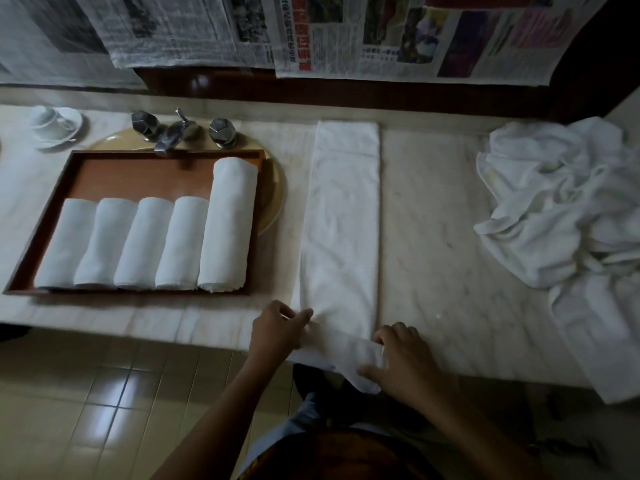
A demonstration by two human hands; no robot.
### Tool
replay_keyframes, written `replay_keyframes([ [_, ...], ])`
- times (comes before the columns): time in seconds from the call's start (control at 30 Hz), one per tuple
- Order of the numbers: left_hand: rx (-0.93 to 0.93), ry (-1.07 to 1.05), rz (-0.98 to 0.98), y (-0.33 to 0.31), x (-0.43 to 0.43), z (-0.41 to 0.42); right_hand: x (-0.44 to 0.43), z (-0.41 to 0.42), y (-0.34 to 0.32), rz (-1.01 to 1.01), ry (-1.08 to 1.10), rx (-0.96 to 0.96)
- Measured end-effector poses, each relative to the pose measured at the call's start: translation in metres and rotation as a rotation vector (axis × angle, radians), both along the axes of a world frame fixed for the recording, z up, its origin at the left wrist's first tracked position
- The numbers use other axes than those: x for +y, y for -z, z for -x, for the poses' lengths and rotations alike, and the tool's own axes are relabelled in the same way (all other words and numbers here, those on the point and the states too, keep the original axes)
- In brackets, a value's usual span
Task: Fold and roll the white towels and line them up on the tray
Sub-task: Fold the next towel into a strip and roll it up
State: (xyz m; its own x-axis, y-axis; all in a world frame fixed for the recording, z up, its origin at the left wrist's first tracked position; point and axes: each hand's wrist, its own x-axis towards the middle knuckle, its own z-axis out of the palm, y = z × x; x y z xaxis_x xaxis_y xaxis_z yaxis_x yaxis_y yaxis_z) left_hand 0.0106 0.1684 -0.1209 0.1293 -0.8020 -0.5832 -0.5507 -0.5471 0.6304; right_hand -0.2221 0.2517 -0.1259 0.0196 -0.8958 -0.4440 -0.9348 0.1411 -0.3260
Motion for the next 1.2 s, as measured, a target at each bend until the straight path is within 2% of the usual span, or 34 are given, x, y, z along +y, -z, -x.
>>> replay_keyframes([
  [0.07, 0.041, -0.003, -0.034, 0.001, 0.011, 0.001, 0.008, -0.001, 0.002, 0.013, -0.110, 0.069],
  [0.1, 0.065, -0.014, -0.038, 0.001, 0.014, 0.001, 0.011, -0.001, 0.001, 0.044, -0.104, 0.032],
  [0.23, 0.128, -0.071, -0.046, 0.008, 0.016, -0.005, 0.019, -0.007, -0.020, 0.112, 0.043, -0.294],
  [0.37, 0.395, -0.237, -0.156, 0.009, 0.018, -0.011, 0.027, -0.029, -0.051, -0.030, -0.112, -0.503],
  [0.47, 0.477, -0.287, -0.214, 0.008, 0.022, -0.014, 0.028, -0.034, -0.048, -0.105, -0.019, -0.547],
  [0.53, 0.434, -0.251, -0.183, 0.012, 0.026, -0.016, 0.022, -0.031, -0.038, -0.007, 0.149, -0.506],
  [0.6, 0.324, -0.170, -0.127, 0.015, 0.029, -0.020, 0.014, -0.025, -0.024, 0.083, 0.345, -0.366],
  [0.67, 0.229, -0.084, -0.061, 0.016, 0.031, -0.022, 0.005, -0.022, -0.012, 0.079, 0.461, -0.269],
  [0.8, 0.038, 0.112, 0.068, 0.011, 0.031, -0.026, -0.012, -0.031, 0.002, 0.018, 0.525, -0.176],
  [0.87, 0.039, 0.113, 0.090, 0.011, 0.028, -0.030, -0.019, -0.031, 0.005, 0.006, 0.549, -0.161],
  [1.07, -0.053, 0.108, 0.114, 0.014, 0.020, -0.041, -0.017, -0.024, 0.010, 0.018, 0.650, -0.274],
  [1.2, -0.136, 0.194, 0.118, 0.016, 0.017, -0.041, -0.014, -0.026, 0.017, 0.056, 0.704, -0.249],
])
